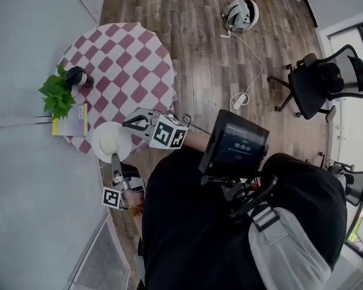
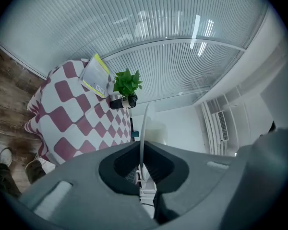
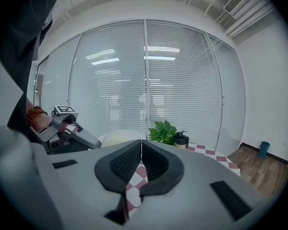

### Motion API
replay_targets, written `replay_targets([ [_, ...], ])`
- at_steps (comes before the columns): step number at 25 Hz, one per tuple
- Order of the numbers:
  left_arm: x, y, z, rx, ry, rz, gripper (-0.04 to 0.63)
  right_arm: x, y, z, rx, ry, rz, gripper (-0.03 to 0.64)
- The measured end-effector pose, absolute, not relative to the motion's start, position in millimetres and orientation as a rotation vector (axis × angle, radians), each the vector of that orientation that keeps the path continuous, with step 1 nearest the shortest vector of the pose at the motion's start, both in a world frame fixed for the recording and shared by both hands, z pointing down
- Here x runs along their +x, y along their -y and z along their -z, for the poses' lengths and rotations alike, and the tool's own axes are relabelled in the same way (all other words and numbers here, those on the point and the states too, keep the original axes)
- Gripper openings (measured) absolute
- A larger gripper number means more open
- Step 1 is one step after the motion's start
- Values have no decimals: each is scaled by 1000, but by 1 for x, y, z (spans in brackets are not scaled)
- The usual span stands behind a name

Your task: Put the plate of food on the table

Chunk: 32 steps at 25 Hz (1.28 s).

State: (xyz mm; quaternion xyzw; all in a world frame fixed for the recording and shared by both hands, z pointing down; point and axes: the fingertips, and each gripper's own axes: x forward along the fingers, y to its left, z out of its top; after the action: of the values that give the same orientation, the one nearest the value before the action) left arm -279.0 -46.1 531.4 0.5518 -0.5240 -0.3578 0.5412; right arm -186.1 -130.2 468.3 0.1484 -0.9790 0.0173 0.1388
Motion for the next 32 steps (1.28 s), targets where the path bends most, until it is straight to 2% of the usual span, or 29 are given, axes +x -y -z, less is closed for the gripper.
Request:
replay_targets([
  [13,-239,126,-540,1323,1233,798,18,-144,203,-490,498,2805,-117,11],
  [32,-302,279,-545,1425,1137,737,18,-195,222,-520,616,2721,-246,11],
])
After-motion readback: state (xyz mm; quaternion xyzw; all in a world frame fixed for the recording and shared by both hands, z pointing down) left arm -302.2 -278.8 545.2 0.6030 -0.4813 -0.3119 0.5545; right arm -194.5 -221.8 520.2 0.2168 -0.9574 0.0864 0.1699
